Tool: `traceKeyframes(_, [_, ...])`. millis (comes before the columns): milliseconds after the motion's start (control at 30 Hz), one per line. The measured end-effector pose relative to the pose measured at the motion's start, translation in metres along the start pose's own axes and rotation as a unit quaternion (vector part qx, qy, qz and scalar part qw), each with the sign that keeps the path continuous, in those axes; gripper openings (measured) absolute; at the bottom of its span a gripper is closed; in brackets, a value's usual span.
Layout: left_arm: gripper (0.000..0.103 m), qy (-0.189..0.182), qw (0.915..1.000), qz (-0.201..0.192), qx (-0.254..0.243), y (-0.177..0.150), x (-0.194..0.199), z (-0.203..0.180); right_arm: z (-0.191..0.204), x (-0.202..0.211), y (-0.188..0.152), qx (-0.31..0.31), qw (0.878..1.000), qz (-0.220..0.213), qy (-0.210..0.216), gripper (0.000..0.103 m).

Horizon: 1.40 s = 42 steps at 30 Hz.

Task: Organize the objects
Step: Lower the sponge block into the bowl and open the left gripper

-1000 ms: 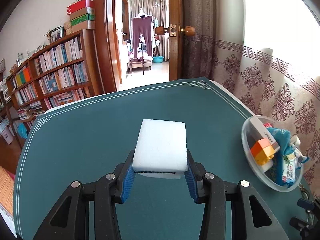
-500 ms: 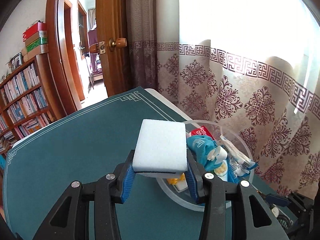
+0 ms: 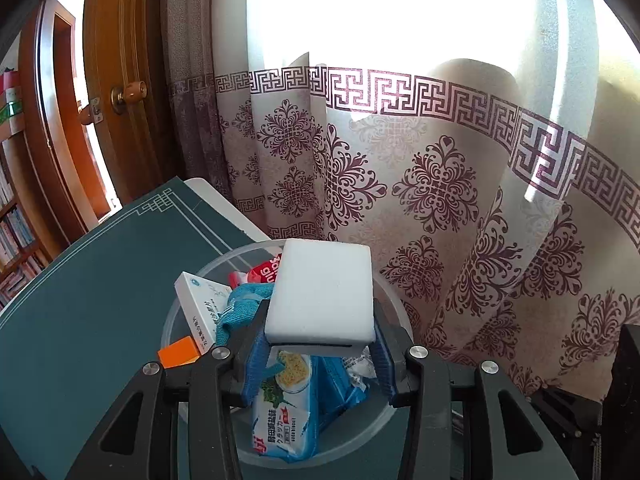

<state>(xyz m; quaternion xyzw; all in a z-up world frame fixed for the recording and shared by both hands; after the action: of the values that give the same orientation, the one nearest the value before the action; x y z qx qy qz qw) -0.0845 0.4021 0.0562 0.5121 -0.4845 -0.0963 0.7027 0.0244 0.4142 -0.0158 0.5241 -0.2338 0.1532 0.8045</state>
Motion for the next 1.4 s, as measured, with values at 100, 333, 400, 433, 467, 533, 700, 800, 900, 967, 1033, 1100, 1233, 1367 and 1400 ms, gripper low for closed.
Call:
traceKeyframes(100, [0.047,-0.008,0.9999,0.011,-0.007,-0.005,-0.014,-0.010,-0.003,-0.001,0.001,-0.003,1.000,0.000,-0.001,0.074])
traceKeyframes(333, [0.050,-0.012,0.9989,0.045,0.001,-0.023,-0.041,-0.011,-0.005,0.000,0.002,-0.006,1.000,-0.001,-0.001,0.074])
traceKeyframes(400, [0.054,-0.014,0.9990,0.043,0.000,-0.026,-0.042,-0.010,-0.006,-0.001,0.002,-0.007,1.000,-0.001,-0.002,0.074])
traceKeyframes(433, [0.062,-0.015,0.9990,0.041,-0.001,-0.026,-0.042,-0.010,-0.006,-0.001,0.002,-0.007,1.000,-0.001,-0.003,0.074])
traceKeyframes(467, [0.067,-0.016,0.9991,0.038,-0.001,-0.026,-0.041,-0.011,-0.006,-0.001,0.002,-0.006,1.000,-0.001,-0.003,0.074])
traceKeyframes(533, [0.080,-0.014,0.9995,0.027,-0.001,-0.024,-0.036,-0.011,-0.006,-0.001,0.002,-0.006,1.000,-0.001,-0.002,0.074])
traceKeyframes(700, [0.083,-0.007,0.9999,0.009,-0.006,-0.017,-0.024,-0.010,-0.007,0.000,0.005,-0.003,1.000,-0.005,-0.005,0.074])
traceKeyframes(800, [0.095,0.001,1.0000,-0.006,-0.008,-0.012,-0.009,-0.009,-0.007,0.003,0.008,0.000,1.000,-0.012,-0.008,0.074])
traceKeyframes(900, [0.102,0.012,0.9997,-0.022,-0.004,-0.008,0.008,-0.006,-0.006,0.009,0.010,0.002,1.000,-0.019,-0.011,0.074])
traceKeyframes(967, [0.102,0.028,0.9992,-0.030,-0.003,-0.008,0.019,-0.002,-0.005,0.011,0.012,0.002,1.000,-0.023,-0.012,0.074])
traceKeyframes(1033, [0.102,0.046,0.9982,-0.038,-0.001,-0.010,0.031,0.005,-0.004,0.013,0.014,0.003,1.000,-0.024,-0.013,0.082])
traceKeyframes(1100, [0.102,0.073,0.9963,-0.043,0.010,-0.014,0.042,0.017,-0.002,0.015,0.015,0.003,1.000,-0.028,-0.014,0.091])
traceKeyframes(1233, [0.102,0.117,0.9913,-0.051,0.032,-0.023,0.061,0.037,0.003,0.014,0.014,0.017,0.999,-0.024,-0.018,0.096])
traceKeyframes(1367, [0.102,0.130,0.9877,-0.058,0.064,-0.029,0.079,0.048,0.012,0.015,0.019,0.057,0.998,-0.017,-0.020,0.100])
traceKeyframes(1400, [0.102,0.133,0.9867,-0.060,0.071,-0.029,0.083,0.049,0.014,0.018,0.022,0.066,0.997,-0.022,-0.025,0.101])
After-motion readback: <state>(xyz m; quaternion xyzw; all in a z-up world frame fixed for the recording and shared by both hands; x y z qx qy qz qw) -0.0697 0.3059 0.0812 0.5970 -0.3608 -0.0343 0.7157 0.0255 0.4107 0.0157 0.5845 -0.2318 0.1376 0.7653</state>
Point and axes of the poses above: each gripper's, at about its wrist camera, not at the fingertips, and x roughly against the way its jaws point, z to its left, y to its top, the point moved 9 cm from there along -x, roughly the way its jaws point, and after that the axes turned 6 degrees about -z, right-handed, at the moved point
